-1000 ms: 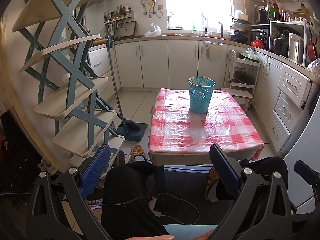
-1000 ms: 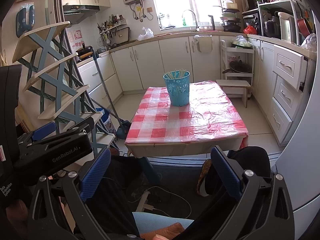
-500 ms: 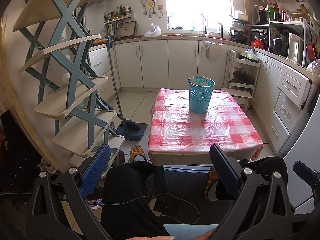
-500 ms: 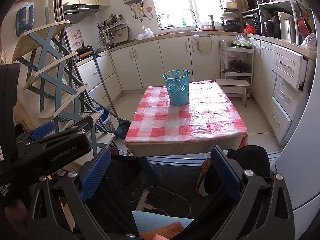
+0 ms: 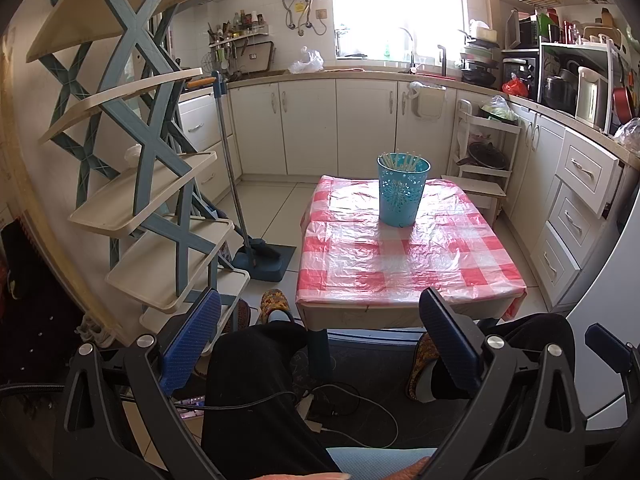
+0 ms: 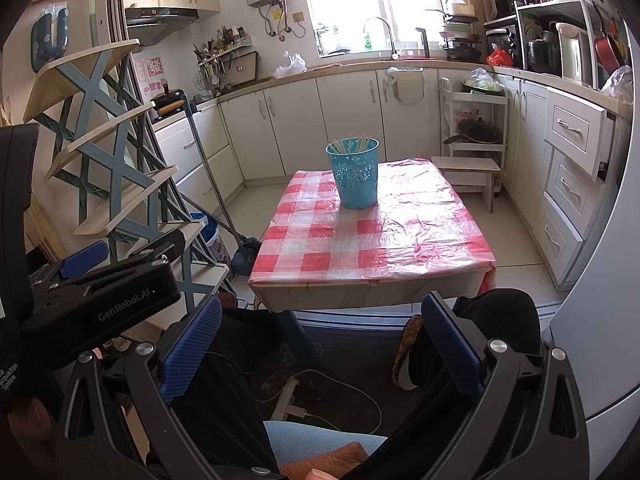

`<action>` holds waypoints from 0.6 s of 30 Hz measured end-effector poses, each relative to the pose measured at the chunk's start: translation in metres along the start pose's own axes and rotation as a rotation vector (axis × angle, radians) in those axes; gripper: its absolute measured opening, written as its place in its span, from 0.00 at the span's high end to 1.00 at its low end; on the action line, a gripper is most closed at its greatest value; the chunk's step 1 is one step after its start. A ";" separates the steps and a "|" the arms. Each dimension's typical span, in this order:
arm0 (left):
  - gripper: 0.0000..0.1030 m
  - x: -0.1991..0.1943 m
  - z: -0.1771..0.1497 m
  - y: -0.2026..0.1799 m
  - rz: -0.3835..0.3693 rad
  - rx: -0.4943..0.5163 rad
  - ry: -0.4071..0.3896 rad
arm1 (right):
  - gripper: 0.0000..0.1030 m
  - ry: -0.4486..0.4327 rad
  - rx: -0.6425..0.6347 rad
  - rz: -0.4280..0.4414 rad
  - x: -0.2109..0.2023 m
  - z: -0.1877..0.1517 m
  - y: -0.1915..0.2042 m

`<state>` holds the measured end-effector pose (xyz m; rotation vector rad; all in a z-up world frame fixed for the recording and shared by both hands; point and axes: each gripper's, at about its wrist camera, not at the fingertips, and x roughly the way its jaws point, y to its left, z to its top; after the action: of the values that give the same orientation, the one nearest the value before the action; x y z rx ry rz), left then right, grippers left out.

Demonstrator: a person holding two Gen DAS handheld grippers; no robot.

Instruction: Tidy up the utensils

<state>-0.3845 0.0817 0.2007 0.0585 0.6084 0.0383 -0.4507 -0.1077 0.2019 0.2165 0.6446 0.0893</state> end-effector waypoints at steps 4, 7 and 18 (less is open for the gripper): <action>0.07 0.000 0.001 0.001 -0.001 0.000 0.001 | 0.07 0.001 0.000 0.000 0.000 -0.002 -0.001; 0.07 0.001 -0.001 0.001 -0.005 -0.003 0.004 | 0.07 0.002 -0.001 -0.001 0.001 -0.002 0.000; 0.07 -0.003 -0.011 -0.004 -0.021 -0.024 -0.015 | 0.07 0.007 -0.012 -0.022 0.003 -0.008 -0.008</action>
<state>-0.3929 0.0783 0.1928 0.0294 0.5939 0.0243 -0.4529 -0.1140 0.1917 0.1977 0.6535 0.0728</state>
